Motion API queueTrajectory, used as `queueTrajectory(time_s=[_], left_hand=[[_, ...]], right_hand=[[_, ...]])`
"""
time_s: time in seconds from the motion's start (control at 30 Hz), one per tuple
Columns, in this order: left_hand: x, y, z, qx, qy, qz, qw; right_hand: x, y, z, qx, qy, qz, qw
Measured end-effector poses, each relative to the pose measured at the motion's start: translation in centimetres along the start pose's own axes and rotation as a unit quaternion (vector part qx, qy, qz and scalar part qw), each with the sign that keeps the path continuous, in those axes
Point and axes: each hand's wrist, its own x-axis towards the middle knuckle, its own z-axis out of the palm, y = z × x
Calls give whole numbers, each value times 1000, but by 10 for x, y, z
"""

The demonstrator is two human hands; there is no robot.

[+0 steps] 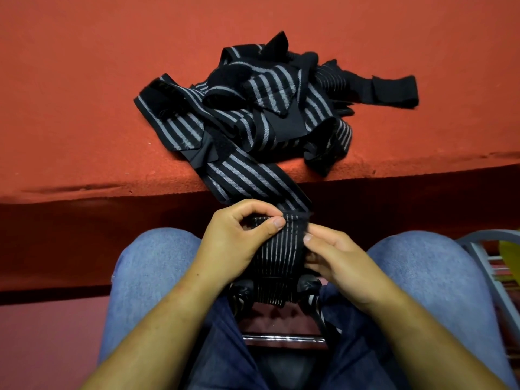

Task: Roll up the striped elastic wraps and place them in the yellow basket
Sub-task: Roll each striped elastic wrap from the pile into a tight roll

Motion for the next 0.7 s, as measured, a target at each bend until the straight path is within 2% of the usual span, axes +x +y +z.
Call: queueTrajectory(time_s=[0.17, 0.27, 0.5, 0.7], left_hand=[[0, -2, 1, 22, 1, 11, 1000], [0, -5, 2, 46, -4, 33, 998], [-1, -6, 4, 62, -29, 65, 996], [2, -3, 1, 12, -48, -6, 999]], right_hand=[[-1, -3, 0, 9, 4, -10, 1000], [-4, -4, 0, -24, 9, -35, 999], [-2, -4, 2, -36, 49, -64, 996], [-1, -3, 0, -36, 70, -66, 995]])
